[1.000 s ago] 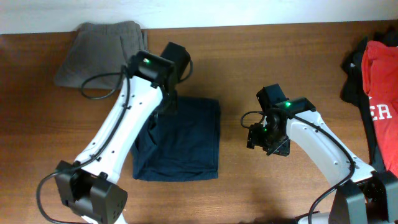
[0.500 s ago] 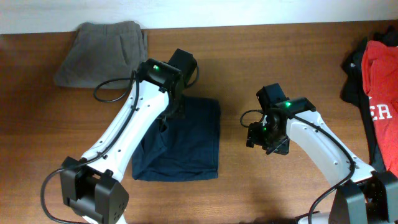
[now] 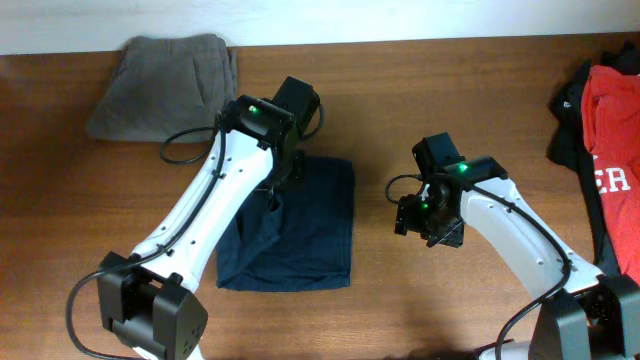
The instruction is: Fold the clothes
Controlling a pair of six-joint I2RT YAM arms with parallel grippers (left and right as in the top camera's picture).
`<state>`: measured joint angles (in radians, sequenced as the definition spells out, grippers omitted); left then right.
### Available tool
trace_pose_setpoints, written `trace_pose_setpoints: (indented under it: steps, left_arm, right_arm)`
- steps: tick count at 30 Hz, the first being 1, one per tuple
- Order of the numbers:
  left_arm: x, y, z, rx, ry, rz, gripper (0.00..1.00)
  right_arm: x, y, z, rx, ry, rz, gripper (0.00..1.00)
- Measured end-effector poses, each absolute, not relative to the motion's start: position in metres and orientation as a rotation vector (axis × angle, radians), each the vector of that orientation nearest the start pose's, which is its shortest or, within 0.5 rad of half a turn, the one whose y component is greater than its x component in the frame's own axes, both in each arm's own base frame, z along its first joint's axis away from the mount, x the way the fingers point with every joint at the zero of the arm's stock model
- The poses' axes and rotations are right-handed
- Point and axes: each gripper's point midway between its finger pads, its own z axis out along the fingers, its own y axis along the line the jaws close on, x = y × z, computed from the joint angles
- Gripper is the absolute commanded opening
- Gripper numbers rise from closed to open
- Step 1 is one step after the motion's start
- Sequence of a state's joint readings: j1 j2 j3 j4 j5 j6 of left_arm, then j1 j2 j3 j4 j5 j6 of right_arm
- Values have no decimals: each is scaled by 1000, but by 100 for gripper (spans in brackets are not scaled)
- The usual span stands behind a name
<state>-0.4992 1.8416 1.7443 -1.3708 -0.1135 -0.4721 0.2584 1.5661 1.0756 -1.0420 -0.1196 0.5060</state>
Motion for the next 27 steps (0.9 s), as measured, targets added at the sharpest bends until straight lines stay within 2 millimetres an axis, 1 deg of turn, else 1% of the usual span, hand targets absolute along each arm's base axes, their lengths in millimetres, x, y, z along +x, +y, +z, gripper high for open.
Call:
trace_pose_setpoints:
  steps: [6, 12, 20, 27]
  left_arm:
    - [331, -171, 161, 51, 2989, 8, 1]
    - [328, -184, 161, 92, 2984, -28, 1]
    - [327, -188, 161, 100, 2987, -54, 1]
    - [325, -205, 162, 120, 2998, -187, 1]
  right_arm:
    - [258, 90, 71, 384, 3121, 200, 73]
    - [259, 90, 71, 383, 3119, 201, 73]
    - [260, 90, 71, 382, 3114, 204, 73]
    - [261, 91, 71, 382, 3111, 206, 74]
